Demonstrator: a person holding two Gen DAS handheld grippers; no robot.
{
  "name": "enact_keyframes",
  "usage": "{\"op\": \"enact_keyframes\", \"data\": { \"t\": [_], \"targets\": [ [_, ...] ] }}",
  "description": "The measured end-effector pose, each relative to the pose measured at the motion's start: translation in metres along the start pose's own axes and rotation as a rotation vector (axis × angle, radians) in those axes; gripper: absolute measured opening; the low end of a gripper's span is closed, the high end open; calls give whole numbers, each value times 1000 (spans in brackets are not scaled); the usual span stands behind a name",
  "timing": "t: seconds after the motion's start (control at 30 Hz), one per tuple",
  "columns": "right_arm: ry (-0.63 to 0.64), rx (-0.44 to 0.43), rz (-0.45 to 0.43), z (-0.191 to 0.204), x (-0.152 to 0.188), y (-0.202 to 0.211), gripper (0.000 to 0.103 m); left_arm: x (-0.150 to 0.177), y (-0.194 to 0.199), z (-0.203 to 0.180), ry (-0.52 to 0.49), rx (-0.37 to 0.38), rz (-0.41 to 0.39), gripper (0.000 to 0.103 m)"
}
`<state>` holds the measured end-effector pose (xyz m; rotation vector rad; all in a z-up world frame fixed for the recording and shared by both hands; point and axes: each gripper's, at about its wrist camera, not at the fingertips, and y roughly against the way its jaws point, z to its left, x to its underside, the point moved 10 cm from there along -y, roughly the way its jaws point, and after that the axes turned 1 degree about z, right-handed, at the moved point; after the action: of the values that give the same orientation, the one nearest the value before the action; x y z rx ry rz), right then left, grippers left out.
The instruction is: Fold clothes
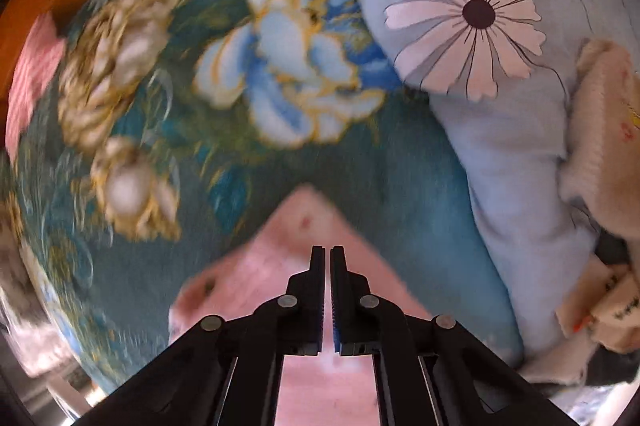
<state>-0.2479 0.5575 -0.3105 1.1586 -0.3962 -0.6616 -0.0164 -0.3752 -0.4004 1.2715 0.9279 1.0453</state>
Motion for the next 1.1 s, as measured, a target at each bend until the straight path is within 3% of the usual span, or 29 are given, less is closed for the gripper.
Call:
{"op": "enact_keyframes", "data": {
  "t": [0.13, 0.3, 0.43, 0.5, 0.53, 0.57, 0.6, 0.67, 0.7, 0.83, 1.1],
  "targets": [
    [18, 37, 16, 16, -6, -22, 3, -7, -11, -3, -12, 45, 23, 3],
    [29, 98, 47, 5, -4, -38, 3, 9, 6, 22, 33, 236, -4, 4],
    [25, 87, 58, -1, 3, -42, 5, 28, 23, 66, 82, 255, -45, 5],
    [39, 95, 59, 0, 7, -42, 5, 45, 27, 91, 157, 287, -51, 13],
    [48, 99, 56, 2, 8, -41, 6, 54, 29, 103, 195, 303, -55, 27],
    [63, 110, 49, 5, 9, -40, 9, 63, 29, 111, 211, 307, -51, 39],
    [79, 128, 37, 8, 10, -37, 14, 72, 27, 119, 221, 305, -49, 41],
    [129, 183, -19, 20, 14, -25, 37, 92, 20, 137, 228, 297, -44, 42],
    [158, 199, -47, 28, 17, -18, 37, 99, 14, 139, 227, 303, -31, 42],
    [373, 152, -52, 97, 70, -13, 37, 121, -6, 149, 228, 341, 0, 45],
    [950, 56, 305, 251, 273, -94, 37, 137, -45, 144, 320, 496, 16, 52]
  ]
}}
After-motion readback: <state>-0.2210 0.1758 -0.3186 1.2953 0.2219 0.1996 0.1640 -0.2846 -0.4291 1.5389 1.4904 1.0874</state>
